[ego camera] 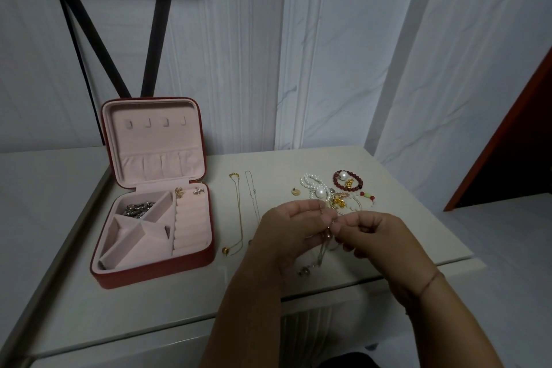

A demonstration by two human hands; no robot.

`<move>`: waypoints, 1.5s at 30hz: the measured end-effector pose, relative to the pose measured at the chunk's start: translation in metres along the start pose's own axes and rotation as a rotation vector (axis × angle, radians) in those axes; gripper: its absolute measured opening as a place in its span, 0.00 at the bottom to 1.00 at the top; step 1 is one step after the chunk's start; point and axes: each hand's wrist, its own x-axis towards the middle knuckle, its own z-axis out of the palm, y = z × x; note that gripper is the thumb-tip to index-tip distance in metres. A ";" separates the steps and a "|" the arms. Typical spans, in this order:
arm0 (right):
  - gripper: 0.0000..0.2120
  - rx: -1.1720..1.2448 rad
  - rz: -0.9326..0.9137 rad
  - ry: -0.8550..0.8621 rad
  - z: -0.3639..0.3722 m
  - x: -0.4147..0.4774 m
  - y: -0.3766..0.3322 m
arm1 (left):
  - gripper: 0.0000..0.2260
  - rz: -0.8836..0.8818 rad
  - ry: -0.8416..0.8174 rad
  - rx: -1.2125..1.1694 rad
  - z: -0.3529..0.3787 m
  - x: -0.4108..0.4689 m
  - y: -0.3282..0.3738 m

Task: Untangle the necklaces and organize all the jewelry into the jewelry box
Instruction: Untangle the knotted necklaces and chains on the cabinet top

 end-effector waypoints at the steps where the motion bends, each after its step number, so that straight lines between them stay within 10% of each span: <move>1: 0.03 0.021 0.001 0.020 0.000 0.000 0.000 | 0.11 0.005 -0.007 0.000 -0.001 0.000 0.000; 36: 0.10 0.207 0.102 -0.131 -0.006 -0.002 -0.004 | 0.15 0.021 0.003 0.002 0.000 0.001 -0.001; 45: 0.07 -0.031 -0.122 -0.014 -0.001 0.001 -0.004 | 0.17 0.012 0.041 0.006 0.001 0.000 0.000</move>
